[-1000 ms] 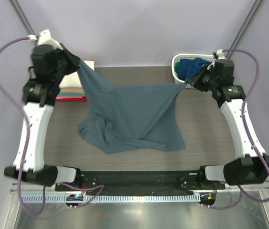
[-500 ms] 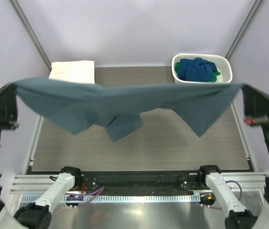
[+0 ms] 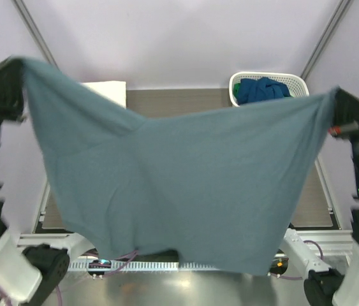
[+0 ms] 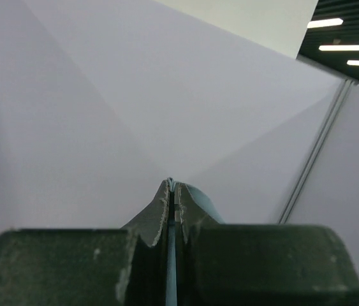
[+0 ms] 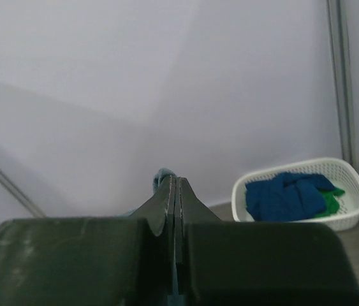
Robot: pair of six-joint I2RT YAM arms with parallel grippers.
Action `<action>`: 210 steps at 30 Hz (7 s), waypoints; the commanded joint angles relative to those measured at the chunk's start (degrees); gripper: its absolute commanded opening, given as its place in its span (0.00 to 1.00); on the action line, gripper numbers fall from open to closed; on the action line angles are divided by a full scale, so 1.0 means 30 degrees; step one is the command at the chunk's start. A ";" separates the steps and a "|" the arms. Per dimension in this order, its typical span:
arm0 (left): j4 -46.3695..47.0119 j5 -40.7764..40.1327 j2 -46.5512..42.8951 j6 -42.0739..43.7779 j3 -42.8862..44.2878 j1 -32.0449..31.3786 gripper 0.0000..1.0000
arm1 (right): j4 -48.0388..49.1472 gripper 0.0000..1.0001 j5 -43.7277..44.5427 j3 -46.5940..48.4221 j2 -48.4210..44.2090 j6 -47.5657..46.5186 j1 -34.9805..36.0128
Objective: Fold and stack the t-shirts
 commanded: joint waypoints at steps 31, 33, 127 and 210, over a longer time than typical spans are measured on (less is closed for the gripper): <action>0.2527 0.0879 1.4088 -0.0456 -1.1158 -0.0599 0.76 | 0.7392 0.97 -0.4107 -1.3657 1.2985 0.2436 0.0638; 0.3256 0.0060 1.3384 -0.0893 -1.3794 -0.0894 0.75 | 0.7247 0.96 -0.4517 -1.3777 1.4361 0.2553 0.1457; -0.1692 -0.3840 0.0063 -1.1058 -2.9735 -0.5610 0.67 | 0.3466 1.00 -0.2491 -1.5999 1.1091 0.3138 -0.0091; -0.6092 -0.3520 0.0662 -0.7874 -2.0196 -0.6765 0.00 | 0.0121 0.01 -0.6804 -1.9609 0.4745 0.5718 -0.6244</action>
